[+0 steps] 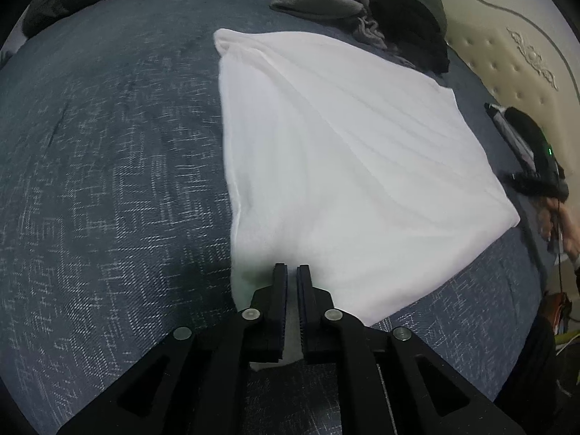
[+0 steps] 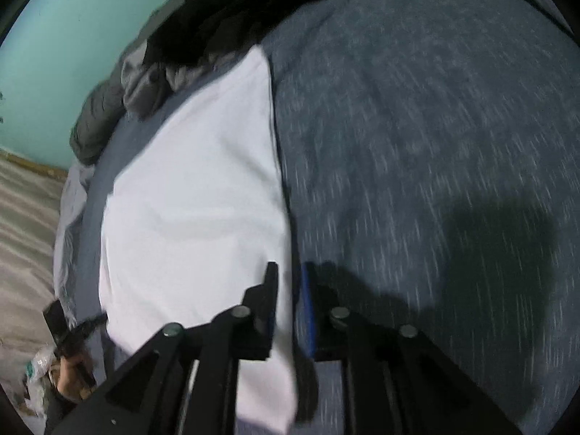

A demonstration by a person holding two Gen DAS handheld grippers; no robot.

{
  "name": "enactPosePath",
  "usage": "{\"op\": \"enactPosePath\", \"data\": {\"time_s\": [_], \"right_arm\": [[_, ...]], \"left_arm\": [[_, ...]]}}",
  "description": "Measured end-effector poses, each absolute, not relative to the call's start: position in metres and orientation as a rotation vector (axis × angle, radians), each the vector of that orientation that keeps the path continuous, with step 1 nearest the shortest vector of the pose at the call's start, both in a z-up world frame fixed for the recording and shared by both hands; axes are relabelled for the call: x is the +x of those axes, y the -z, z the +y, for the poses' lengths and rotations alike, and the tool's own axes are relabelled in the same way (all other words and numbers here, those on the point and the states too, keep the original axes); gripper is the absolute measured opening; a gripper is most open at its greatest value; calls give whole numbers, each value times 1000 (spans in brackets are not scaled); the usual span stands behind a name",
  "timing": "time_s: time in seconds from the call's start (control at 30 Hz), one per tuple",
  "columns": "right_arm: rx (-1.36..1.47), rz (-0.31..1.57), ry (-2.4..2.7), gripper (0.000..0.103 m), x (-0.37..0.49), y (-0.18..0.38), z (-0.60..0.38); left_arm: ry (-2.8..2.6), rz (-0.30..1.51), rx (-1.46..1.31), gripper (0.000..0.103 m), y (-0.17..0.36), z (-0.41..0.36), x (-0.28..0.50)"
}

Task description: Fold clothes

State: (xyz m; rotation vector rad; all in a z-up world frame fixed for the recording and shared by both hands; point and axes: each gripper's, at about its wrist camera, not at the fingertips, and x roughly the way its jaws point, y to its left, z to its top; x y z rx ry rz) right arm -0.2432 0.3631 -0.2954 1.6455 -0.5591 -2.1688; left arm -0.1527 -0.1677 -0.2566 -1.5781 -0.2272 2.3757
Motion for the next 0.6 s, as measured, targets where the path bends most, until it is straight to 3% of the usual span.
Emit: {"op": "enactPosePath", "data": {"time_s": [0.33, 0.47, 0.53, 0.6], "right_arm": [[1702, -597, 2019, 15, -207, 303, 362], [1739, -502, 2021, 15, -203, 307, 354], [1746, -507, 2032, 15, -201, 307, 355], [1741, -516, 2046, 15, -200, 304, 357]], "left_arm": [[-2368, -350, -1625, 23, 256, -193, -140], [-2360, -396, -1638, 25, 254, -202, -137], [-2358, -421, -1646, 37, 255, -208, -134], [-2339, -459, -1657, 43, 258, -209, -132]]}}
